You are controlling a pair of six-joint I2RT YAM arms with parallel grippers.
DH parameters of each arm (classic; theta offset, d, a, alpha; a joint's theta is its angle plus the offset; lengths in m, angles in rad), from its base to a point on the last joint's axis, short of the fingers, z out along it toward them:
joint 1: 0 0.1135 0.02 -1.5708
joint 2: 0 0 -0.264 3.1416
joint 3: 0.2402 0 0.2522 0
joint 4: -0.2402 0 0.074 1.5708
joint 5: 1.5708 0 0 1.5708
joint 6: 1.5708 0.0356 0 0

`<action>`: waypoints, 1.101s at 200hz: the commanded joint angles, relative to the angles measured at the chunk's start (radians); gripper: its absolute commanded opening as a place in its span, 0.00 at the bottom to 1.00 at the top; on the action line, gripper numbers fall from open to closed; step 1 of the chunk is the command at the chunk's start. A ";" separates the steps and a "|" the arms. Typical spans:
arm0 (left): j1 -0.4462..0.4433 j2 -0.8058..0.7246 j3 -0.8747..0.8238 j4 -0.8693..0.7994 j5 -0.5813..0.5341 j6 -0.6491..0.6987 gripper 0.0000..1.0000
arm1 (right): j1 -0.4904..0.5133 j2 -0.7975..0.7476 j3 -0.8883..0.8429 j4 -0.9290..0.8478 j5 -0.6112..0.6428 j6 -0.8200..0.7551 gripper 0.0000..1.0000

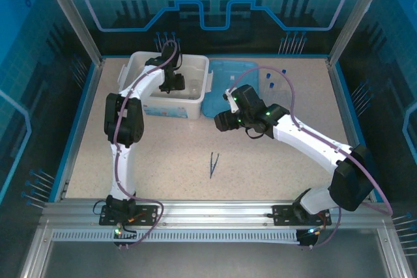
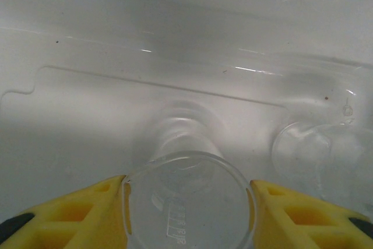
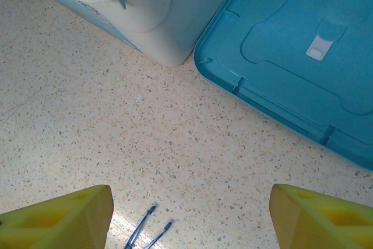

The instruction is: Organize the chemistry lab equipment

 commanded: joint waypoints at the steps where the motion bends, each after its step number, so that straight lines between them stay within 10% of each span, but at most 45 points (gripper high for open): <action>1: 0.008 0.026 0.041 -0.034 0.020 0.020 0.53 | 0.009 -0.013 0.024 -0.019 0.006 0.008 0.72; 220: 0.000 0.018 0.031 -0.035 0.009 0.021 0.68 | 0.009 -0.033 -0.003 -0.008 0.011 0.017 0.72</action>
